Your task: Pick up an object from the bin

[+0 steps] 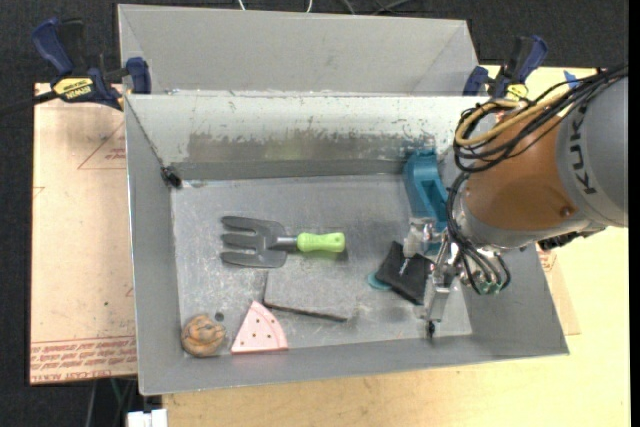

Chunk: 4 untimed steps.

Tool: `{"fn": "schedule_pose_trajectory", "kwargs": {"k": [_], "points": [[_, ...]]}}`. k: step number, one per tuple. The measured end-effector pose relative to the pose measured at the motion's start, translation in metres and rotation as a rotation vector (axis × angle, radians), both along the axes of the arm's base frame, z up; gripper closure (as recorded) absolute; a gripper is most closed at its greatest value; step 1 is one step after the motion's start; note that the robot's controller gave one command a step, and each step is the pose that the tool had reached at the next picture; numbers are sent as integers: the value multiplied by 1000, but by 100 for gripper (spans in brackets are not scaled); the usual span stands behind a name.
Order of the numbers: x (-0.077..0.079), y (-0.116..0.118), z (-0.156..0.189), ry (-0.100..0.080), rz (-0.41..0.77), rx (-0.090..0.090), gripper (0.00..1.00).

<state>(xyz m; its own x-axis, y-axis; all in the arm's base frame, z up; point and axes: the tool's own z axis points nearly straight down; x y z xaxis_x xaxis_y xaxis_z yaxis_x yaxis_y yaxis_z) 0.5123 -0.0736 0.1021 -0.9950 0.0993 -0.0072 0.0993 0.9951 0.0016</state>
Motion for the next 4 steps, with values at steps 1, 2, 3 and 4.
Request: {"fn": "schedule_pose_trajectory", "kwargs": {"k": [1,2,3,4], "points": [[-15,13,-4,11,72,1,0],[-8,8,-29,-2,-195,3,0],[-13,13,-32,1,-123,2,100],[-13,13,-32,1,-123,2,100]]}}
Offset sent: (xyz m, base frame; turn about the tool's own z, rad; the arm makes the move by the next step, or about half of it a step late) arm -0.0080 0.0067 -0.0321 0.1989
